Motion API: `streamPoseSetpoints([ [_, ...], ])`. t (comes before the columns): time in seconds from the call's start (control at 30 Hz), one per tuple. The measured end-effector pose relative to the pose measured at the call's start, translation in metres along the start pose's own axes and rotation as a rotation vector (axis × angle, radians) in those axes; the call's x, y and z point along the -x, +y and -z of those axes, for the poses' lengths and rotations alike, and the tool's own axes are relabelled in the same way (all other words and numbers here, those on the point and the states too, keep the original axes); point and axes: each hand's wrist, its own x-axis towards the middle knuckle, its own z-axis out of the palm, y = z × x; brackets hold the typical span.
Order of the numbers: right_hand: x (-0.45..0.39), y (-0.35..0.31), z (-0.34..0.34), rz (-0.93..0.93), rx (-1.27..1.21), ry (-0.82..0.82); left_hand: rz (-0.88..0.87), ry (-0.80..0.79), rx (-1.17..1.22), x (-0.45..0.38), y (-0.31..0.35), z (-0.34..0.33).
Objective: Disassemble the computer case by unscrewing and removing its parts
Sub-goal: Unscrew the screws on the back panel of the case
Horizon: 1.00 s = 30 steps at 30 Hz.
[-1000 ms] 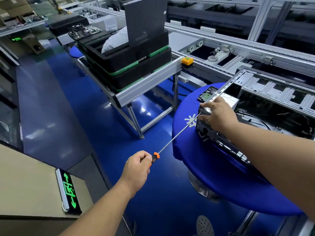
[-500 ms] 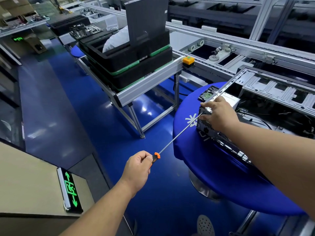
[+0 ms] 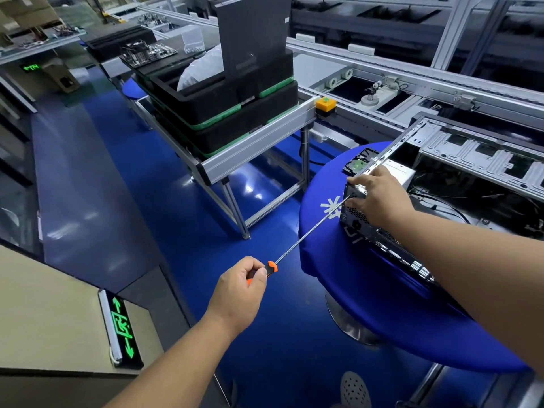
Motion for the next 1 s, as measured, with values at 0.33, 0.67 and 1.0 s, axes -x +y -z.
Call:
streamPoseSetpoints([
  [0.33,-0.006,-0.002,0.014,0.086,0.167,-0.127,-0.225,0.127,-0.243,0.007,0.000,0.002],
  [0.67,-0.022,0.011,0.007,-0.069,0.251,-0.269,-0.133,0.115,-0.234,-0.003,-0.002,-0.002],
  [1.0,-0.028,0.009,0.003,-0.097,0.215,-0.252,0.046,-0.046,0.105,-0.022,-0.005,0.004],
])
